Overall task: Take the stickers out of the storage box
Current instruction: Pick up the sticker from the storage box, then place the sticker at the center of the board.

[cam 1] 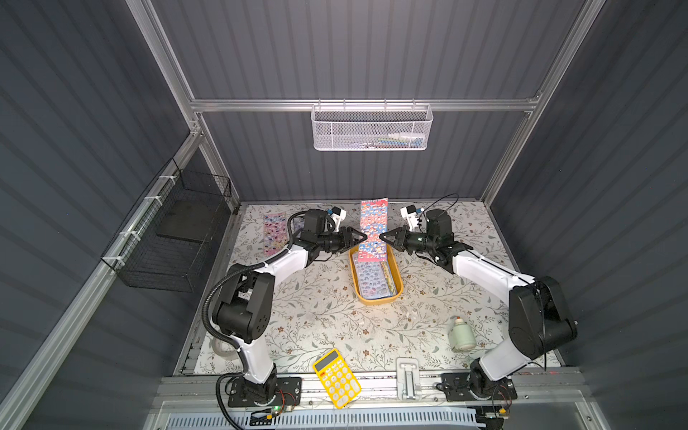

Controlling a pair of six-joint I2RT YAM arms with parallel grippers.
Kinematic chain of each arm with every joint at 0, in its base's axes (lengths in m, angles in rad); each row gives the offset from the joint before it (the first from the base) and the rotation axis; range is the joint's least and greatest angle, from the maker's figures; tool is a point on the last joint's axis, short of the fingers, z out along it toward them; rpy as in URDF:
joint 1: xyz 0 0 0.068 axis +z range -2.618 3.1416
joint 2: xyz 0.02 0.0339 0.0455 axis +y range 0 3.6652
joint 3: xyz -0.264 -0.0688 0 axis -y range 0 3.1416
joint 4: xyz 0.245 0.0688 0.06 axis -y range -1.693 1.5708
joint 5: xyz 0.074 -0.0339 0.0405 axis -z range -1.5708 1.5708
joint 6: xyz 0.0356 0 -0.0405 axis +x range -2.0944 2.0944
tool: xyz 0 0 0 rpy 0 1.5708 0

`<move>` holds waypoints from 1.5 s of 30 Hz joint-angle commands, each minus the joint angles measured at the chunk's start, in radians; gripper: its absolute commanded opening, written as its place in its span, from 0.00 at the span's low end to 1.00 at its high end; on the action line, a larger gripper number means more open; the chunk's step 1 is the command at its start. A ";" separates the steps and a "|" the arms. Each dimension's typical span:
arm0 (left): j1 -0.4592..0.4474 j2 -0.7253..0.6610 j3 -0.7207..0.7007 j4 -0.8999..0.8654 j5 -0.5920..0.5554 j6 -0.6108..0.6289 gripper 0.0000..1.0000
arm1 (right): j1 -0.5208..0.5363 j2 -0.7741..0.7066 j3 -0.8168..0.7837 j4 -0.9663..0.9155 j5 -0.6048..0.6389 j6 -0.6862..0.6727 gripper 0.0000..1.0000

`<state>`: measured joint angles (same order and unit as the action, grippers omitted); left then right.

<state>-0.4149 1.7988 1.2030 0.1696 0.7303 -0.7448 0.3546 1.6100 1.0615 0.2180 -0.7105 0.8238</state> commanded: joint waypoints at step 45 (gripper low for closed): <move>0.220 0.393 0.349 -0.148 -0.230 0.009 0.00 | -0.083 -0.197 -0.113 -0.260 0.343 -0.161 0.99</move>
<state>-0.2096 2.1559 1.5066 0.0406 0.5064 -0.7380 0.2848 1.4273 0.9619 -0.0277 -0.3840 0.6662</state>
